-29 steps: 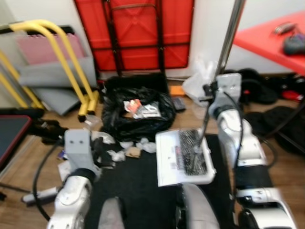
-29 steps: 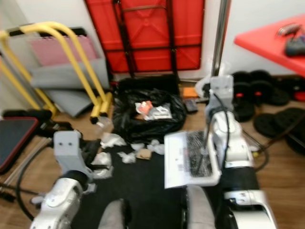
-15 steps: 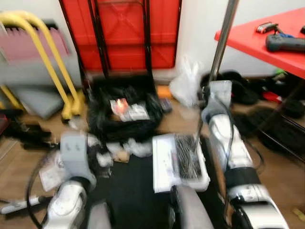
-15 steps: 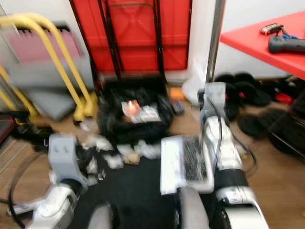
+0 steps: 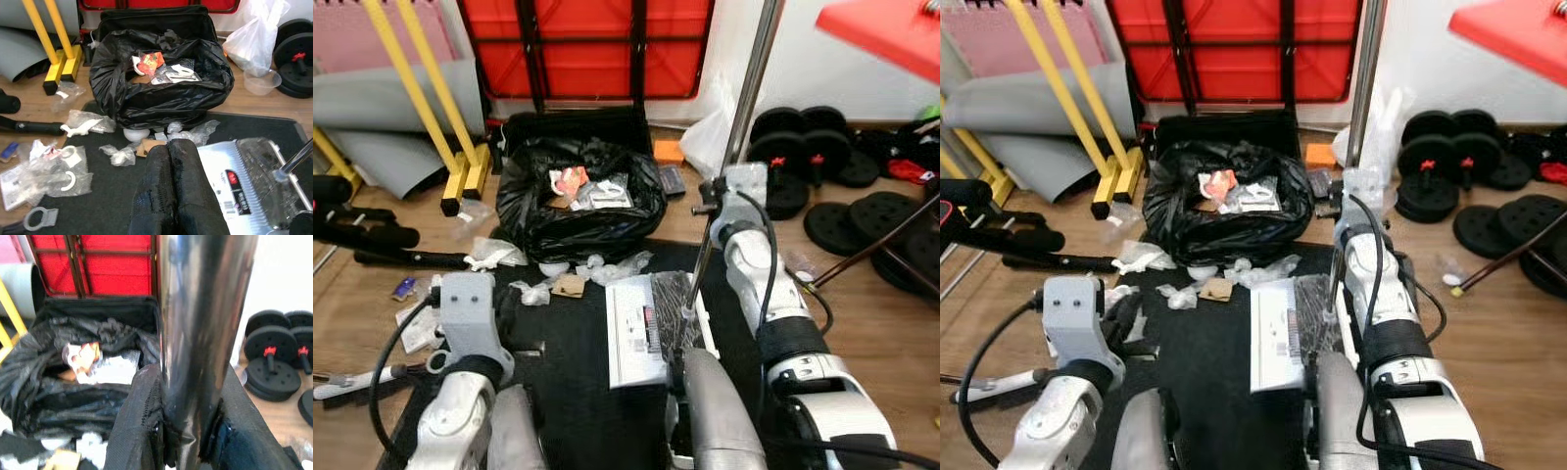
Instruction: Sweep floor
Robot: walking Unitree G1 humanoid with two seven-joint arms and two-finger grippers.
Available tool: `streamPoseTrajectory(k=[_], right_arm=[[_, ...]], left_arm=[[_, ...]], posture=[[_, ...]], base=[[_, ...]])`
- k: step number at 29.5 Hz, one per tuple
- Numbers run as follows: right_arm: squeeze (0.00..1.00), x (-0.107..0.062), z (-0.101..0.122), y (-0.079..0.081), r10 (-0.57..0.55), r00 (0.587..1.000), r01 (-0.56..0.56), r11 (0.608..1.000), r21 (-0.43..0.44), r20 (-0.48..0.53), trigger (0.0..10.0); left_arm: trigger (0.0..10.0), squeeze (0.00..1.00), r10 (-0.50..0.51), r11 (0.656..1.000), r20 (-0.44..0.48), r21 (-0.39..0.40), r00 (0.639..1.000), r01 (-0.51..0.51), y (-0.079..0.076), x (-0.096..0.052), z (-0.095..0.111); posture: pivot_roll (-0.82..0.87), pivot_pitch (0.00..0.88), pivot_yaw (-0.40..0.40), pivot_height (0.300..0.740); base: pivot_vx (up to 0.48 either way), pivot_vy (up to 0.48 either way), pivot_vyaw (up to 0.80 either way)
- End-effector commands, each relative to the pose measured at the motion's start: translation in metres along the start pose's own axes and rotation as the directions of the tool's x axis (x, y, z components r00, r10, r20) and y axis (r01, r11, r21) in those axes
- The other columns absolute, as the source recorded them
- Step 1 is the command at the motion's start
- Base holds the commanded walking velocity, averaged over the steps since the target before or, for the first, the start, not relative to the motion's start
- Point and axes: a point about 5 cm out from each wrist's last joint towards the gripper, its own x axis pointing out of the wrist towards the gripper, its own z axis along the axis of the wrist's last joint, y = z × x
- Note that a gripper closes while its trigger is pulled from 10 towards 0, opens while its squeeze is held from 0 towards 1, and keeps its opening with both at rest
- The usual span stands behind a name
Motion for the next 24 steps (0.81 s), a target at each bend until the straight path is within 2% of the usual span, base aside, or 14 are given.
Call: streamPoseTrajectory(k=[1,3,4,5,6,11,12,14,18,19,20,22,23,24], right_arm=[[0.0,0.003,0.014,0.002,0.007,0.998,-0.008,1.0,0.011,0.07,10.0],[0.0,0.003,0.011,0.001,0.01,0.998,-0.01,1.0,0.008,0.066,10.0],[0.61,0.003,0.006,0.001,0.022,0.998,-0.023,1.0,0.019,0.065,10.0],[0.61,0.003,0.006,0.001,0.022,0.998,-0.023,1.0,0.019,0.065,10.0],[1.0,0.003,0.003,0.0,0.027,0.997,-0.029,0.999,0.033,0.068,10.0],[1.0,0.001,-0.003,-0.005,0.029,0.996,-0.033,0.999,0.041,0.083,10.0],[1.0,-0.003,-0.007,-0.016,0.014,0.997,-0.016,1.0,0.02,0.076,10.0],[1.0,-0.005,-0.01,-0.021,0.009,0.998,-0.01,1.0,0.01,0.065,10.0],[1.0,-0.023,-0.036,-0.039,0.04,0.997,-0.043,0.998,-0.043,-0.066,10.0],[0.0,-0.037,-0.048,-0.042,0.104,0.987,-0.111,0.992,-0.054,-0.12,10.0],[0.0,-0.037,-0.048,-0.042,0.104,0.987,-0.111,0.992,-0.054,-0.12,10.0],[0.0,-0.063,-0.064,-0.046,0.209,0.964,-0.218,0.975,-0.037,-0.164,10.0],[0.0,-0.063,-0.064,-0.046,0.209,0.964,-0.218,0.975,-0.037,-0.164,10.0],[0.0,-0.074,-0.068,-0.047,0.246,0.955,-0.253,0.967,-0.022,-0.166,10.0]], left_arm=[[10.0,0.0,0.005,1.0,-0.033,0.006,0.999,-0.005,0.001,-0.003,-0.005],[10.0,0.0,0.006,1.0,-0.035,0.006,0.999,-0.006,0.001,-0.004,-0.005],[10.0,0.0,0.006,1.0,-0.039,0.007,0.999,-0.005,0.001,-0.006,-0.006],[10.0,0.0,0.006,1.0,-0.039,0.007,0.999,-0.005,0.001,-0.006,-0.006],[10.0,0.0,0.006,1.0,-0.042,0.008,0.999,-0.005,0.001,-0.008,-0.005],[10.0,0.0,0.007,1.0,-0.047,0.01,0.999,-0.007,0.002,-0.01,-0.005],[10.0,0.0,0.008,1.0,-0.05,0.013,0.999,-0.008,0.003,-0.011,-0.005],[10.0,0.0,0.007,1.0,-0.052,0.014,0.999,-0.007,0.004,-0.012,-0.005],[10.0,0.0,0.002,1.0,-0.055,0.018,0.998,-0.001,0.004,-0.01,-0.006],[10.0,0.0,0.004,1.0,-0.055,0.018,0.998,-0.003,0.004,-0.009,-0.006],[10.0,0.0,0.004,1.0,-0.055,0.018,0.998,-0.003,0.004,-0.009,-0.006],[10.0,0.0,0.012,1.0,-0.058,0.022,0.998,-0.01,0.007,-0.009,-0.008],[10.0,0.0,0.012,1.0,-0.058,0.022,0.998,-0.01,0.007,-0.009,-0.008],[10.0,0.0,0.016,1.0,-0.06,0.024,0.998,-0.014,0.008,-0.009,-0.009]], posture=[[-0.04,0.15,-0.043,0.455],[-0.04,0.155,-0.043,0.455],[-0.03,0.17,-0.042,0.455],[-0.03,0.17,-0.042,0.455],[-0.03,0.177,-0.042,0.455],[-0.02,0.179,-0.04,0.455],[-0.03,0.181,-0.033,0.455],[-0.03,0.181,-0.033,0.455],[-0.04,0.174,-0.037,0.455],[-0.05,0.172,-0.041,0.455],[-0.05,0.172,-0.041,0.455],[-0.06,0.168,-0.046,0.455],[-0.06,0.168,-0.046,0.455],[-0.06,0.168,-0.046,0.46]], base=[[0.0,0.0,0.0],[0.0,0.0,0.0],[0.0,0.0,0.0],[0.0,0.0,0.0],[0.0,0.0,0.0],[0.0,0.0,0.0],[0.0,0.0,0.0],[0.0,0.0,0.0],[0.0,0.0,0.0],[0.0,0.0,0.0],[0.0,0.0,0.0],[0.0,0.0,0.0],[0.0,0.0,0.0],[0.0,0.0,0.0]])
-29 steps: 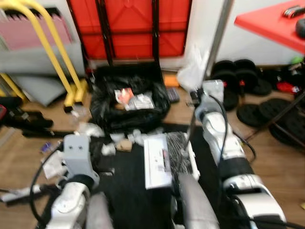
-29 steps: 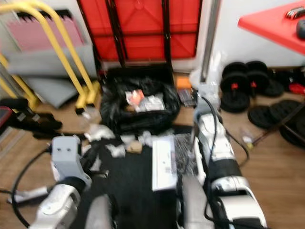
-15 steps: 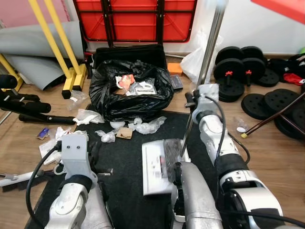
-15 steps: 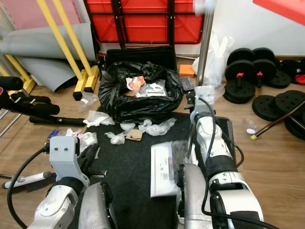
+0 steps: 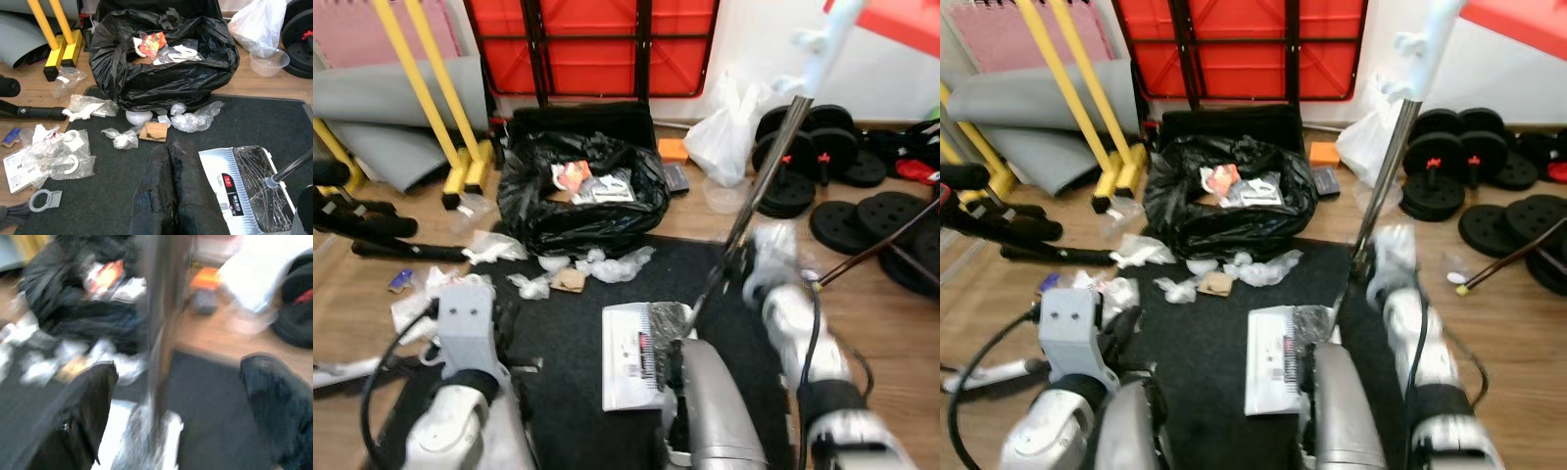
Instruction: Sweep floor
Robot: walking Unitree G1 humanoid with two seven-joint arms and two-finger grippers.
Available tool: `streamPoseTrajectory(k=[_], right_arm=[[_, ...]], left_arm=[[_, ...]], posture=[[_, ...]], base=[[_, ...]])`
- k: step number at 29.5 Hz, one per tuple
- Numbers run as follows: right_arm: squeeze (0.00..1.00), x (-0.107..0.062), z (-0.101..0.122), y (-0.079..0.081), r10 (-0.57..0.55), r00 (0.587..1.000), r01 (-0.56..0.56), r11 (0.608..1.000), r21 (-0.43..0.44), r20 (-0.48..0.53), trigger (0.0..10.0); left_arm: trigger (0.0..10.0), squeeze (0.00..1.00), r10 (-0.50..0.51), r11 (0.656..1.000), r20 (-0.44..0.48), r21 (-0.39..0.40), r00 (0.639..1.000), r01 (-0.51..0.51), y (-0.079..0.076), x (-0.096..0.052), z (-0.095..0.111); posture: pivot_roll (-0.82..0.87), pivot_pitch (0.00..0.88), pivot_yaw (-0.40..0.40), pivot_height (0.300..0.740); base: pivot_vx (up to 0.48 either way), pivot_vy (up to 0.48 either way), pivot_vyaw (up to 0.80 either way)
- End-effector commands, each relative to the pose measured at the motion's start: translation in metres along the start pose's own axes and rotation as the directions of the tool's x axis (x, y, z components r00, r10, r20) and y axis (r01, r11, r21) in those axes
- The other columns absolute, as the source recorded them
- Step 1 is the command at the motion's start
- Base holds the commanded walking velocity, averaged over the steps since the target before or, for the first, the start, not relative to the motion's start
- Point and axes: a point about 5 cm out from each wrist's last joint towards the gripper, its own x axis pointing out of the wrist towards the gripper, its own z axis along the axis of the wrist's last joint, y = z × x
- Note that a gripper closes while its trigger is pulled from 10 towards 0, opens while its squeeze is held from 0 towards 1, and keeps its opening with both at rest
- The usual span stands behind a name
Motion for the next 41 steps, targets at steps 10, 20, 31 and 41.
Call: streamPoseTrajectory(k=[10,20,31,41], right_arm=[[0.0,-0.049,-0.022,-0.009,0.054,0.998,-0.054,0.998,0.018,-0.042,10.0],[0.0,-0.057,-0.037,-0.031,-0.011,0.99,0.016,0.999,0.039,-0.137,10.0],[0.0,-0.044,-0.058,-0.034,-0.036,0.971,0.06,0.994,0.094,-0.235,10.0],[0.0,-0.062,-0.103,-0.042,-0.14,0.886,0.213,0.97,0.121,-0.442,10.0]], left_arm=[[10.0,0.0,0.128,0.992,-0.081,0.026,0.989,-0.126,0.033,-0.001,-0.031],[10.0,0.0,0.302,0.945,-0.249,-0.045,0.92,-0.323,0.064,-0.015,-0.089],[10.0,0.0,0.374,0.923,-0.305,0.033,0.876,-0.383,0.067,-0.018,-0.12],[10.0,0.0,0.525,0.846,-0.369,0.132,0.767,-0.516,0.11,-0.034,-0.146]], posture=[[-0.09,0.114,-0.049,0.485],[-0.11,0.025,-0.107,0.52],[-0.07,0.0,-0.113,0.555],[-0.06,0.0,-0.098,0.585]], base=[[0.0,0.0,0.0],[0.0,0.0,0.0],[0.0,0.0,0.0],[0.0,0.0,0.0]])
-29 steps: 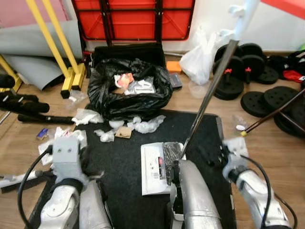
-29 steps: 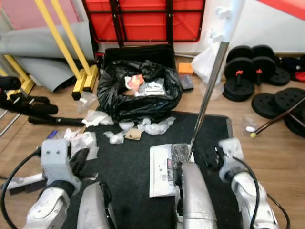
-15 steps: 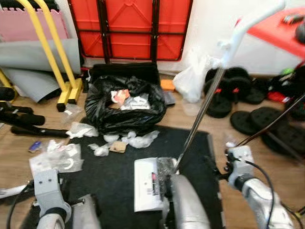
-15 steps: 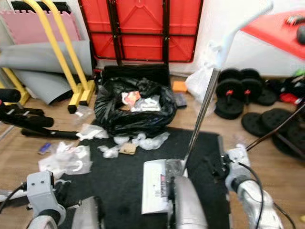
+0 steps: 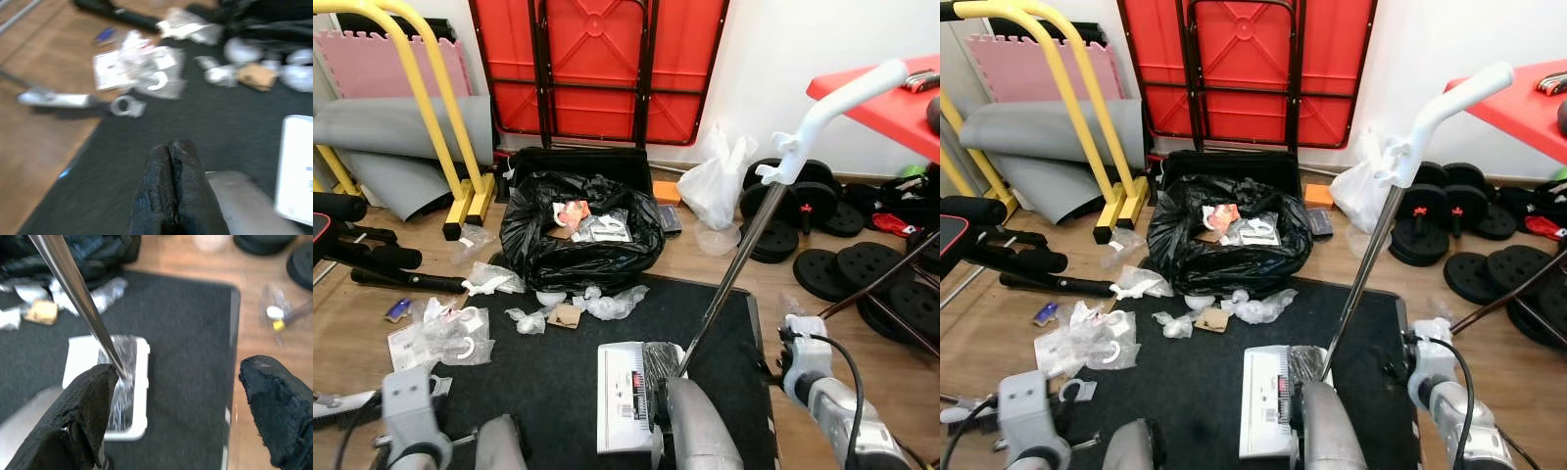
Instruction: Sweep floor
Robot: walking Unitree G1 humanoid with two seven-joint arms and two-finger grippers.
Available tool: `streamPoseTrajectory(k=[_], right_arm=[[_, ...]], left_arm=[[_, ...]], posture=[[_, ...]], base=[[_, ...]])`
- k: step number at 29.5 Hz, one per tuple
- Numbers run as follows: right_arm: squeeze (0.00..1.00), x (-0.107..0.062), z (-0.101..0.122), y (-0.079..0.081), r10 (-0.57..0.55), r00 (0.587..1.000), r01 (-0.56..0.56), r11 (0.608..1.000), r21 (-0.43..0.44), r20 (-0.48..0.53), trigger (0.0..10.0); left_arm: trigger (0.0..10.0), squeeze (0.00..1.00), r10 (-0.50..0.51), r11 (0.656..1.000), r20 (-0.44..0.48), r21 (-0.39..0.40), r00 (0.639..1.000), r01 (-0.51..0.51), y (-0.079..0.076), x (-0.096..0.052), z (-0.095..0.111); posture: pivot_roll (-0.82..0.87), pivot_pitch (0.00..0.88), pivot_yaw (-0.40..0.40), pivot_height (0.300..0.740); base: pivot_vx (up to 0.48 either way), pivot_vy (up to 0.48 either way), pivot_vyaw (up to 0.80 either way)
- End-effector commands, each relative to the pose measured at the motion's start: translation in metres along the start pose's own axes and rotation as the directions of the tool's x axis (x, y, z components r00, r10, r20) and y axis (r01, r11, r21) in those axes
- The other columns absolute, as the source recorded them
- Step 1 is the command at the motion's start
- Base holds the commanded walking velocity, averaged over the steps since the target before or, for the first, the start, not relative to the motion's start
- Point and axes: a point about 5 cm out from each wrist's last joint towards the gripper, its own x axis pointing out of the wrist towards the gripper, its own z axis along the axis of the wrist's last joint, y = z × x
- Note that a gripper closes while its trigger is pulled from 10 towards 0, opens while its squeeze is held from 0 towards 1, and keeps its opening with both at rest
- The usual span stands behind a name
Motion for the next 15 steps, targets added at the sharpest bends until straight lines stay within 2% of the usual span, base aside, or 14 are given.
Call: streamPoseTrajectory(k=[1,4,9,10,13,15], right_arm=[[0.0,-0.001,-0.005,-0.003,-0.017,0.999,0.017,1.0,0.008,-0.028,10.0],[0.0,-0.004,-0.027,-0.005,-0.027,0.99,0.026,1.0,-0.003,-0.138,10.0],[0.0,-0.005,-0.039,-0.006,-0.038,0.981,0.037,0.999,-0.01,-0.191,10.0],[0.0,-0.008,-0.052,-0.009,-0.058,0.968,0.056,0.998,-0.017,-0.243,10.0],[0.0,-0.009,-0.056,-0.01,-0.064,0.964,0.059,0.998,-0.024,-0.259,10.0],[0.0,-0.013,-0.069,-0.009,-0.09,0.945,0.08,0.996,-0.044,-0.314,10.0]], left_arm=[[10.0,0.0,0.172,0.985,-0.016,0.01,0.985,-0.171,0.01,0.0,-0.005],[10.0,0.0,0.219,0.975,-0.121,-0.008,0.968,-0.221,0.027,0.002,-0.023],[10.0,0.0,0.227,0.973,-0.168,-0.015,0.959,-0.232,0.032,0.003,-0.033],[10.0,0.0,0.227,0.972,-0.24,-0.012,0.944,-0.237,0.036,0.004,-0.048],[10.0,0.0,0.226,0.972,-0.267,-0.006,0.937,-0.236,0.037,0.005,-0.052],[10.0,0.0,0.182,0.98,-0.302,-0.022,0.936,-0.198,0.031,0.007,-0.06]], posture=[[-0.06,0.0,-0.097,0.59],[-0.06,0.0,-0.08,0.605],[-0.06,0.0,-0.078,0.615],[-0.06,0.0,-0.074,0.625],[-0.06,0.0,-0.074,0.63],[-0.06,0.0,-0.069,0.645]], base=[[0.0,0.0,0.0],[0.0,0.0,0.0],[0.0,0.0,0.0],[0.0,0.0,0.0],[-0.267,0.0,0.0],[-0.24,0.0,0.0]])
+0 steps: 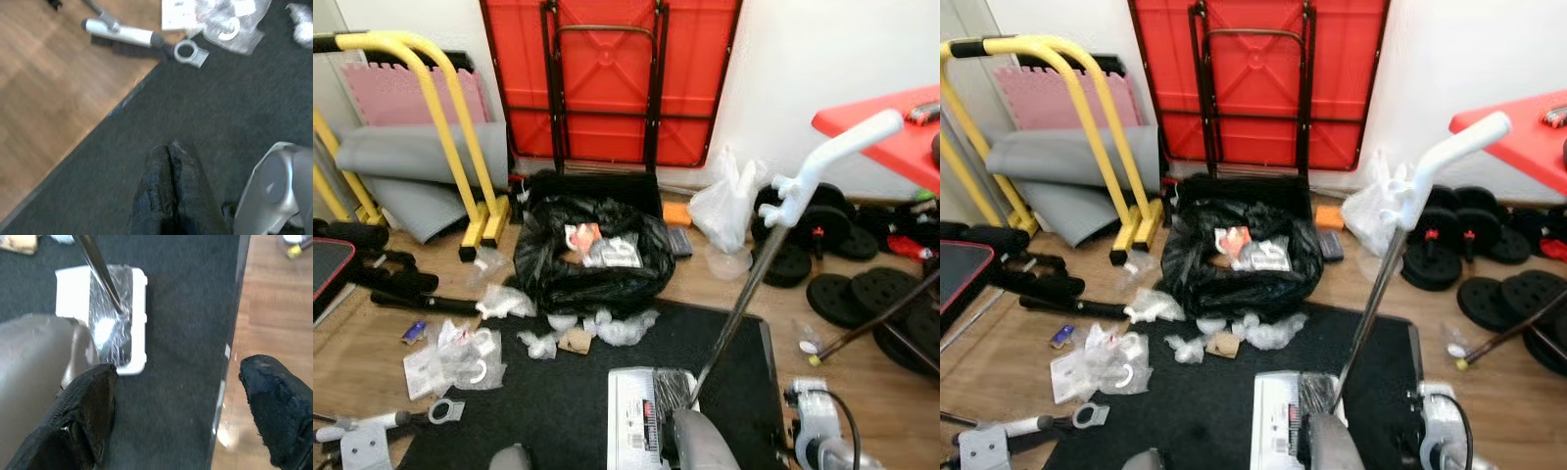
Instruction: Sweep floor
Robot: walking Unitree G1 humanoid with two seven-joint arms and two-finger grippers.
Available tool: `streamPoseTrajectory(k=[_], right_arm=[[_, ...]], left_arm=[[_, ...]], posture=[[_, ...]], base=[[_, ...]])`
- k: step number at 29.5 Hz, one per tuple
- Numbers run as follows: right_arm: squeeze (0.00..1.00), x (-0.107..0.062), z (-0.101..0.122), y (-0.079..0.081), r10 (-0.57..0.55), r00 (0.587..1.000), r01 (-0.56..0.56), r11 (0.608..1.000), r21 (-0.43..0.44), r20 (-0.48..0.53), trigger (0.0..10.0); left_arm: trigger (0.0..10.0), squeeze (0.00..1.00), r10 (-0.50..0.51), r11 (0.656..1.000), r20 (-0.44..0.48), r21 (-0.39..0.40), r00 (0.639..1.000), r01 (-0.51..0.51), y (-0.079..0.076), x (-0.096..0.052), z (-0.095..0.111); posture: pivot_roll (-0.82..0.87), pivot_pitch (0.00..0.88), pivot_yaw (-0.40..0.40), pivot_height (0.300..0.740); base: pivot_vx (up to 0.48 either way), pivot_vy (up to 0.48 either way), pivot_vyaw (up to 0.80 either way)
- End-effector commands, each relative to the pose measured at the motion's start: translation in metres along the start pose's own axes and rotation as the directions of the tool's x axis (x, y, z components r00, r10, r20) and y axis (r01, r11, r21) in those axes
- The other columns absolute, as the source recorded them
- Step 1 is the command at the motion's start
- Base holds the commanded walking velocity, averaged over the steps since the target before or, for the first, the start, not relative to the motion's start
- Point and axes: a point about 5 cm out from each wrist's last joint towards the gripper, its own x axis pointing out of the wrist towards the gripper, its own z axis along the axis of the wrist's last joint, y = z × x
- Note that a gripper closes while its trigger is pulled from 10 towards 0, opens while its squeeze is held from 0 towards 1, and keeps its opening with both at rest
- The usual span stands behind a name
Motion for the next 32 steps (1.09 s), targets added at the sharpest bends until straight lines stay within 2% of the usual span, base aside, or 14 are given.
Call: streamPoseTrajectory(k=[1,7,11,14,18,23,32], right_arm=[[0.0,0.001,-0.005,-0.001,-0.023,0.999,0.022,1.0,-0.021,-0.026,10.0],[0.0,0.002,-0.011,0.003,-0.035,0.997,0.032,0.998,-0.047,-0.067,10.0],[0.0,0.004,-0.012,0.008,-0.038,0.995,0.031,0.996,-0.084,-0.088,10.0],[0.0,0.004,-0.012,0.007,-0.038,0.995,0.03,0.995,-0.093,-0.089,10.0],[0.0,0.002,-0.01,-0.001,-0.042,0.995,0.032,0.993,-0.111,-0.085,10.0],[0.0,0.001,-0.01,-0.003,-0.047,0.995,0.037,0.993,-0.115,-0.088,10.0],[0.0,-0.002,-0.026,-0.005,-0.056,0.987,0.033,0.988,-0.15,-0.148,10.0]], left_arm=[[10.0,0.0,-0.014,1.0,-0.025,-0.002,1.0,0.014,-0.001,0.002,-0.005],[10.0,0.0,-0.046,0.999,-0.093,0.008,0.995,0.047,-0.009,0.005,-0.016],[10.0,0.0,-0.077,0.992,-0.181,0.088,0.98,0.095,-0.018,0.005,-0.032],[10.0,0.0,-0.082,0.989,-0.204,0.104,0.975,0.105,-0.021,0.004,-0.036],[10.0,0.0,-0.108,0.98,-0.262,0.134,0.959,0.147,-0.033,-0.001,-0.049],[10.0,0.0,-0.118,0.976,-0.285,0.145,0.951,0.164,-0.038,-0.004,-0.055],[10.0,0.0,-0.142,0.959,-0.361,0.182,0.922,0.219,-0.053,-0.016,-0.077]], posture=[[-0.06,0.0,-0.069,0.645],[-0.06,0.0,-0.065,0.66],[-0.07,0.0,-0.054,0.675],[-0.07,0.0,-0.055,0.68],[-0.07,0.0,-0.05,0.7],[-0.07,0.0,-0.052,0.71],[-0.07,0.0,-0.043,0.74]], base=[[0.0,0.0,0.0],[0.0,0.0,0.0],[0.0,0.0,0.0],[0.0,0.0,0.0],[0.0,0.0,0.0],[0.0,0.0,0.0],[0.0,0.0,0.0]])
